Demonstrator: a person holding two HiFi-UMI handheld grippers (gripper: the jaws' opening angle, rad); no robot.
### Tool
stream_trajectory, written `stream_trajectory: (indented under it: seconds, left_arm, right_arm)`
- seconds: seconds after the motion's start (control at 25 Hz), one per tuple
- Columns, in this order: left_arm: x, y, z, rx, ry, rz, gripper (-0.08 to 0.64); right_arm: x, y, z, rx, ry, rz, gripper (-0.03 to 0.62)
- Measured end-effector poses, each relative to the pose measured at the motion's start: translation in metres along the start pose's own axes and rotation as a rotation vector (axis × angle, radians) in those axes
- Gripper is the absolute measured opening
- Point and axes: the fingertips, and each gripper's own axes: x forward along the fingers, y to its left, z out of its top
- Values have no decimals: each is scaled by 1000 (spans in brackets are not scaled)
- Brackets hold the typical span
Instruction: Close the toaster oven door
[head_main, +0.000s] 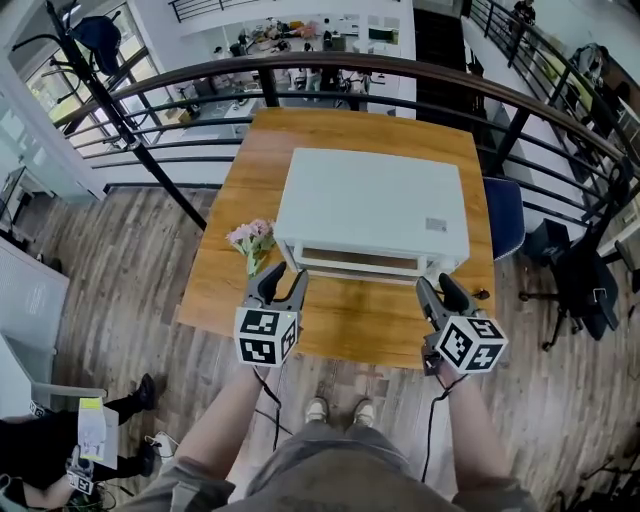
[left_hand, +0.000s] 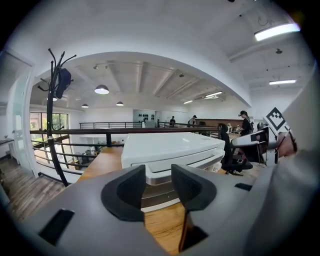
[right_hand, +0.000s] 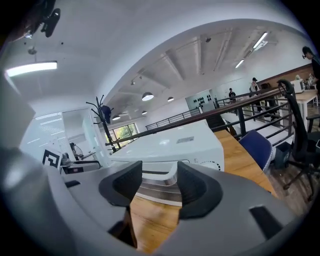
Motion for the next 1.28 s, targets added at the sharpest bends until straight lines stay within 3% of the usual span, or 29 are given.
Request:
stream_trajectory:
  seconds: [0.32, 0.76, 1.0, 1.12, 1.28]
  left_arm:
    - [-38, -9, 52, 120, -95, -13, 172]
    - [-109, -30, 111, 204, -272, -22, 88]
    - [-133, -59, 115, 261, -307, -55, 53]
    - [-134, -80, 104, 274, -294, -77, 44]
    - [-136, -78, 98, 270, -271, -105, 38]
  right_arm:
    - [-46, 58, 55, -142, -121, 90, 176]
    - [-113, 125, 102, -251, -269, 196, 61]
    - [-141, 137, 99, -307, -276, 217, 35]
    - [-152, 129, 91, -324, -272, 221, 34]
    - [-151, 142, 87, -342, -254, 231, 34]
